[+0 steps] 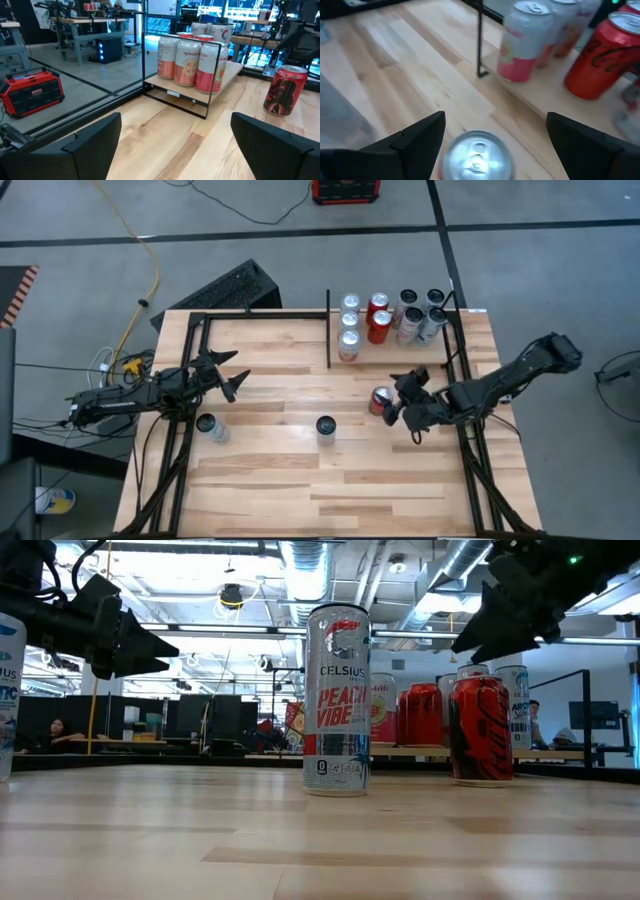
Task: Place canned beverage on shelf
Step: Put the red soda can on the shelf
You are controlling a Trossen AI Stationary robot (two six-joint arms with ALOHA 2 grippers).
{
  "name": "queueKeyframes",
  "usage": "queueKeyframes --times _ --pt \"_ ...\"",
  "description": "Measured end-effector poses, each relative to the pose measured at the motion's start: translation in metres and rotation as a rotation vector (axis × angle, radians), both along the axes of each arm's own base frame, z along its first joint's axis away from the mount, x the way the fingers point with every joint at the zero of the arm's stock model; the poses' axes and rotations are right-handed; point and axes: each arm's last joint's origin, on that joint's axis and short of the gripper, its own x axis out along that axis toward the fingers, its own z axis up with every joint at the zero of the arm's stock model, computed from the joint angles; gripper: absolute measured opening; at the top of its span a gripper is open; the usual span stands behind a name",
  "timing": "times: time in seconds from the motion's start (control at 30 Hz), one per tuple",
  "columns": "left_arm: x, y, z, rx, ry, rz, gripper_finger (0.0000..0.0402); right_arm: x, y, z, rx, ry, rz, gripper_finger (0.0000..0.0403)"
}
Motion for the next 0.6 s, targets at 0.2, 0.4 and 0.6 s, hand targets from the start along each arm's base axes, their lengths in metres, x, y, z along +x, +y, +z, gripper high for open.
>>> queueKeyframes --times 0.2,0.4,0.6 --pt "0.0 0.0 0.0 0.0 0.0 0.0 0.0361 -0.001 0.02 -0.015 -0.074 -0.095 -0.038 0.0372" --pt "0.0 0.0 0.0 0.0 0.0 0.0 0.0361 -0.002 0.033 -0.033 -0.146 -0.127 -0.087 0.0372" --pt "0.0 0.0 0.0 0.0 0.0 0.0 0.0361 0.003 0.037 -0.05 -0.152 -0.135 -0.133 0.0372"
